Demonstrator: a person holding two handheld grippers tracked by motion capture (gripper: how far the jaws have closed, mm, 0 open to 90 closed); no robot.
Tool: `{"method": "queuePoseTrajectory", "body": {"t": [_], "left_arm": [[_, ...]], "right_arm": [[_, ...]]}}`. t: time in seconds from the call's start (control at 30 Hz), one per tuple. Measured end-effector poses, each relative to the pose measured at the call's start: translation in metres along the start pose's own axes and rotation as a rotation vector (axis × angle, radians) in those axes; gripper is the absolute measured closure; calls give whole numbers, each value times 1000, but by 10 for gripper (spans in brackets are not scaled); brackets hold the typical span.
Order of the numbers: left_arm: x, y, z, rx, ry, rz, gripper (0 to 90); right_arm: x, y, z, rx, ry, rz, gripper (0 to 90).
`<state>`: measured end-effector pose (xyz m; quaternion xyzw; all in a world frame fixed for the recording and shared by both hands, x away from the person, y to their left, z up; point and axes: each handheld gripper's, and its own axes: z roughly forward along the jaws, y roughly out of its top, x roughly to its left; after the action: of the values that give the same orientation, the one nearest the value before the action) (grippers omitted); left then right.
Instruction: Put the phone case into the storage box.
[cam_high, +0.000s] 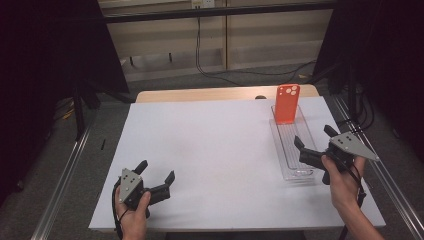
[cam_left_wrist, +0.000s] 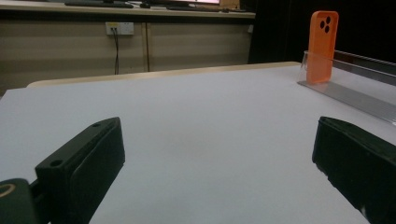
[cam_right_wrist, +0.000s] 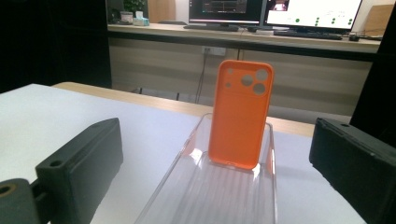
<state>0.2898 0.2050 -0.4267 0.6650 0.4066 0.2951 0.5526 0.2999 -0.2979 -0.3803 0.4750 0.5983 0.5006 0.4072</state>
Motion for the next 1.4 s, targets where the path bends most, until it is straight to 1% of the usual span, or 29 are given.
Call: {"method": "queuePoseTrajectory", "body": {"t": [0.07,0.1,0.13,0.2,0.23,0.27,0.3,0.4,0.43,0.47,0.57,0.63,0.73,0.77,0.8,0.83,0.87,0.93,0.97,1.03,1.1,1.13,1.17,1.2,1.27,1.3,1.37,1.4], "left_arm": [[-1,0,-1,-5,-5,0,23],[-1,0,-2,-2,-3,5,22],[-1,1,-2,-2,-5,4,22],[-1,2,-4,-12,-10,-1,22],[-2,3,-5,-19,-7,-7,22],[-2,3,-6,-17,-4,-1,22],[-2,3,-7,-15,-2,-3,22],[-3,3,-7,-16,6,0,21],[-4,3,-8,-15,11,13,21],[-4,2,-8,-17,10,14,21],[-5,2,-8,-5,12,11,20],[-4,1,-9,-8,18,6,20],[-3,1,-9,-9,26,0,20],[-3,2,-10,-10,25,-2,20],[-3,1,-10,-9,31,-3,20],[-3,1,-11,-11,31,-5,20],[-3,1,-11,-10,32,-1,20],[-2,1,-12,-9,37,-5,20],[-2,1,-12,-10,38,-5,20],[-2,0,-12,-5,39,6,20],[-3,-1,-11,1,39,7,19],[-3,-1,-10,1,38,5,20],[-3,-2,-10,7,31,4,20],[-3,-2,-9,7,27,-6,20],[-3,-2,-10,-2,22,-2,20],[-2,-1,-10,-1,18,-2,20],[-2,-1,-9,3,13,-17,20],[-1,-1,-9,10,12,-10,20]], "right_arm": [[2,-3,-4,0,0,10,23],[2,-5,-7,-3,-13,0,23],[3,-7,-10,-5,-16,2,23],[4,-11,-13,3,-12,3,22],[4,-14,-15,13,-11,8,18],[4,-16,-17,20,-11,21,14],[4,-19,-19,25,-14,23,14],[3,-24,-26,20,-23,33,11],[3,-25,-28,20,-27,32,10],[3,-26,-30,20,-30,30,8],[3,-31,-36,25,-34,37,2],[3,-35,-40,23,-45,31,2],[1,-45,-47,46,-44,35,3],[0,-49,-48,51,-49,44,5],[-2,-52,-50,53,-42,47,7],[-3,-54,-51,62,-41,43,9],[-4,-55,-53,65,-53,43,13],[-4,-57,-55,73,-53,46,14],[-4,-58,-56,65,-52,40,14],[-5,-58,-61,55,-53,49,14],[-6,-60,-66,34,-69,45,12],[-6,-61,-67,17,-66,41,9],[-7,-61,-69,14,-55,38,7],[-7,-62,-70,15,-54,40,9],[-7,-64,-73,9,-55,64,13],[-7,-65,-73,14,-51,67,13],[-7,-67,-72,23,-43,58,8],[-7,-68,-71,26,-43,60,8]]}}
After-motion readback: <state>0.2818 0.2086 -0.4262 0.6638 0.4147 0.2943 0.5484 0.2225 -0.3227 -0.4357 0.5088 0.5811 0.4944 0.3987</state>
